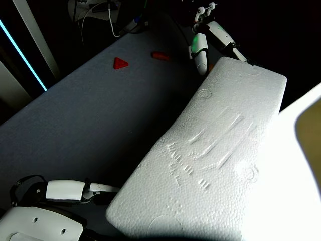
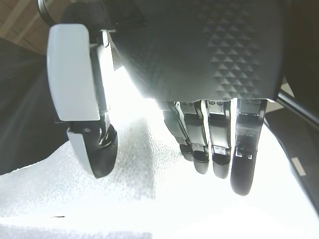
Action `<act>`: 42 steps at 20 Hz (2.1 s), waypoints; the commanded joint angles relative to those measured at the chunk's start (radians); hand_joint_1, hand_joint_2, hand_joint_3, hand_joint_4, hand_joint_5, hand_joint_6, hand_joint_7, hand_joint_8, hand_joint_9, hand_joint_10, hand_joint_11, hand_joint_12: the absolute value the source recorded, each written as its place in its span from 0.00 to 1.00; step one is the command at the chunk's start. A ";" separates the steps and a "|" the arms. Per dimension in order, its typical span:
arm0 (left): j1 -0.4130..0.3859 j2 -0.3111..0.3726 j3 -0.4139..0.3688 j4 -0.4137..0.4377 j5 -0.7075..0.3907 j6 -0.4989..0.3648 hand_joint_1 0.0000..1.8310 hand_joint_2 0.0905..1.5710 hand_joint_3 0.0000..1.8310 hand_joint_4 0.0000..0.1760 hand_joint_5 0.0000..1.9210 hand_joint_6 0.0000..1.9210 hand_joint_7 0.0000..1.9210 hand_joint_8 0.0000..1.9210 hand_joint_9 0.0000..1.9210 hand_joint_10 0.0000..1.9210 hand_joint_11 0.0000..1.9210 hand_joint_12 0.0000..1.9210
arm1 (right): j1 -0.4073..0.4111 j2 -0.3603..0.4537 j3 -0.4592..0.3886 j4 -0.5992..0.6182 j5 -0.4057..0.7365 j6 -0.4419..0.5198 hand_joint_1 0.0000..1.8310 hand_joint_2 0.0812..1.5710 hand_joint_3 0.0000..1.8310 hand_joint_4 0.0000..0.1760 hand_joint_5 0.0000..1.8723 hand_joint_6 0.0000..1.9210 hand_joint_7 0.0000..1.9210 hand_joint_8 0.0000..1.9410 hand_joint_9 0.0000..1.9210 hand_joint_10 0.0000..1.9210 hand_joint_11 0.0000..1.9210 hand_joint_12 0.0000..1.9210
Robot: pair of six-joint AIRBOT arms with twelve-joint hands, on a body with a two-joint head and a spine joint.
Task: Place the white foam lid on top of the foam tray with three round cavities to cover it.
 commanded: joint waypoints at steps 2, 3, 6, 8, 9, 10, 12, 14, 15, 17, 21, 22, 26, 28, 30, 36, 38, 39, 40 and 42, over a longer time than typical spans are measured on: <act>-0.014 -0.014 0.002 0.063 -0.116 -0.011 0.25 0.72 0.00 0.00 0.10 0.00 0.02 0.00 0.00 0.00 0.00 0.37 | 0.006 0.001 -0.001 -0.052 0.119 0.010 0.29 0.77 0.00 0.00 0.00 0.27 0.07 0.13 0.00 0.31 0.00 0.86; -0.014 -0.018 0.005 0.063 -0.112 -0.011 0.26 0.72 0.00 0.00 0.10 0.00 0.01 0.00 0.00 0.00 0.00 0.37 | 0.003 0.001 0.000 -0.047 0.117 0.010 0.29 0.77 0.00 0.00 0.00 0.33 0.12 0.15 0.02 0.45 0.00 0.90; -0.016 -0.024 0.014 0.062 -0.097 -0.012 0.26 0.73 0.00 0.00 0.10 0.00 0.01 0.00 0.00 0.00 0.00 0.37 | -0.011 0.001 0.005 -0.029 0.110 0.010 0.29 0.78 0.00 0.00 0.00 0.34 0.14 0.29 0.07 0.61 0.00 0.99; -0.019 -0.028 0.023 0.059 -0.086 -0.012 0.27 0.73 0.00 0.00 0.11 0.00 0.01 0.00 0.00 0.00 0.00 0.37 | -0.019 0.001 0.013 -0.016 0.103 0.010 0.28 0.77 0.00 0.00 0.00 0.27 0.10 0.27 0.01 0.58 0.00 0.94; -0.022 -0.031 0.027 0.058 -0.080 -0.012 0.27 0.73 0.00 0.00 0.10 0.00 0.01 0.00 0.00 0.00 0.00 0.35 | -0.022 0.001 0.014 -0.011 0.100 0.009 0.27 0.77 0.00 0.00 0.00 0.24 0.05 0.23 0.00 0.41 0.00 0.90; -0.026 -0.035 0.033 0.058 -0.073 -0.012 0.27 0.73 0.00 0.00 0.10 0.00 0.01 0.00 0.00 0.00 0.00 0.32 | -0.027 0.001 0.015 -0.005 0.098 0.009 0.27 0.76 0.00 0.00 0.00 0.20 0.05 0.18 0.00 0.32 0.00 0.81; -0.030 -0.039 0.039 0.056 -0.066 -0.012 0.27 0.73 0.00 0.00 0.09 0.00 0.01 0.00 0.00 0.00 0.00 0.35 | -0.034 0.001 0.017 0.004 0.097 0.009 0.27 0.77 0.00 0.00 0.00 0.19 0.08 0.14 0.00 0.39 0.00 0.80; -0.033 -0.040 0.042 0.056 -0.062 -0.012 0.27 0.73 0.00 0.00 0.09 0.00 0.00 0.00 0.00 0.00 0.00 0.34 | -0.035 -0.001 0.020 0.004 0.094 0.009 0.27 0.77 0.00 0.00 0.01 0.21 0.12 0.13 0.00 0.48 0.00 0.84; -0.034 -0.040 0.043 0.055 -0.063 -0.012 0.26 0.73 0.00 0.00 0.08 0.00 0.00 0.00 0.00 0.00 0.00 0.37 | -0.035 -0.001 0.021 0.004 0.094 0.009 0.27 0.78 0.00 0.00 0.00 0.23 0.12 0.12 0.00 0.46 0.00 0.85; -0.038 -0.039 0.043 0.055 -0.067 -0.012 0.25 0.73 0.00 0.00 0.08 0.00 0.00 0.00 0.00 0.00 0.00 0.39 | -0.034 -0.001 0.021 0.004 0.094 0.009 0.27 0.78 0.00 0.00 0.00 0.17 0.09 0.07 0.00 0.33 0.00 0.75; -0.041 -0.042 0.049 0.054 -0.063 -0.012 0.24 0.74 0.00 0.00 0.08 0.00 0.00 0.00 0.00 0.00 0.00 0.37 | -0.033 -0.001 0.021 0.004 0.094 0.009 0.27 0.76 0.00 0.00 0.00 0.23 0.14 0.06 0.00 0.47 0.00 0.86; -0.041 -0.043 0.050 0.054 -0.059 -0.012 0.25 0.73 0.00 0.00 0.07 0.00 0.00 0.00 0.00 0.00 0.00 0.33 | -0.033 -0.001 0.021 0.004 0.094 0.009 0.27 0.77 0.00 0.00 0.00 0.26 0.15 0.06 0.00 0.48 0.00 0.87; -0.023 -0.048 0.055 0.037 -0.045 -0.012 0.26 0.73 0.00 0.00 0.08 0.00 0.00 0.00 0.00 0.00 0.00 0.32 | -0.037 -0.001 0.019 0.004 0.094 0.010 0.27 0.77 0.00 0.00 0.00 0.30 0.16 0.08 0.00 0.54 0.00 0.91; -0.012 -0.047 0.054 0.031 -0.046 -0.013 0.26 0.73 0.00 0.00 0.09 0.00 0.01 0.00 0.00 0.00 0.00 0.33 | -0.041 0.000 0.017 0.004 0.094 0.010 0.27 0.77 0.00 0.00 0.00 0.25 0.16 0.07 0.01 0.50 0.00 0.88; 0.001 -0.044 0.050 0.023 -0.048 -0.013 0.26 0.72 0.00 0.00 0.10 0.00 0.01 0.00 0.00 0.00 0.00 0.34 | -0.049 0.001 0.015 0.010 0.094 0.010 0.27 0.77 0.00 0.00 0.00 0.21 0.12 0.05 0.00 0.38 0.00 0.81; 0.027 -0.047 0.052 0.004 -0.042 -0.015 0.27 0.73 0.00 0.00 0.08 0.00 0.00 0.00 0.00 0.00 0.00 0.32 | -0.088 0.004 0.011 0.044 0.098 0.010 0.27 0.81 0.00 0.00 0.01 0.05 0.00 0.00 0.00 0.01 0.00 0.27; 0.029 -0.047 0.054 0.000 -0.039 -0.015 0.26 0.73 0.00 0.00 0.07 0.00 0.00 0.00 0.00 0.00 0.00 0.29 | -0.100 0.007 0.011 0.057 0.098 0.010 0.27 0.81 0.00 0.00 0.00 0.00 0.00 0.00 0.00 0.00 0.00 0.06; 0.031 -0.047 0.055 -0.002 -0.038 -0.015 0.26 0.73 0.00 0.00 0.07 0.00 0.00 0.00 0.00 0.00 0.00 0.29 | -0.105 0.009 0.011 0.061 0.098 0.010 0.28 0.81 0.00 0.00 0.00 0.00 0.00 0.00 0.00 0.00 0.00 0.01; 0.032 -0.046 0.055 -0.003 -0.038 -0.015 0.26 0.72 0.00 0.00 0.07 0.00 0.00 0.00 0.00 0.00 0.00 0.30 | -0.110 0.012 0.010 0.065 0.099 0.010 0.27 0.81 0.00 0.00 0.00 0.00 0.00 0.00 0.00 0.00 0.00 0.00; 0.038 -0.041 0.054 -0.009 -0.041 -0.015 0.26 0.73 0.00 0.00 0.07 0.00 0.00 0.00 0.00 0.00 0.00 0.35 | -0.124 0.024 0.005 0.076 0.100 0.009 0.27 0.82 0.00 0.00 0.00 0.00 0.00 0.00 0.00 0.00 0.00 0.00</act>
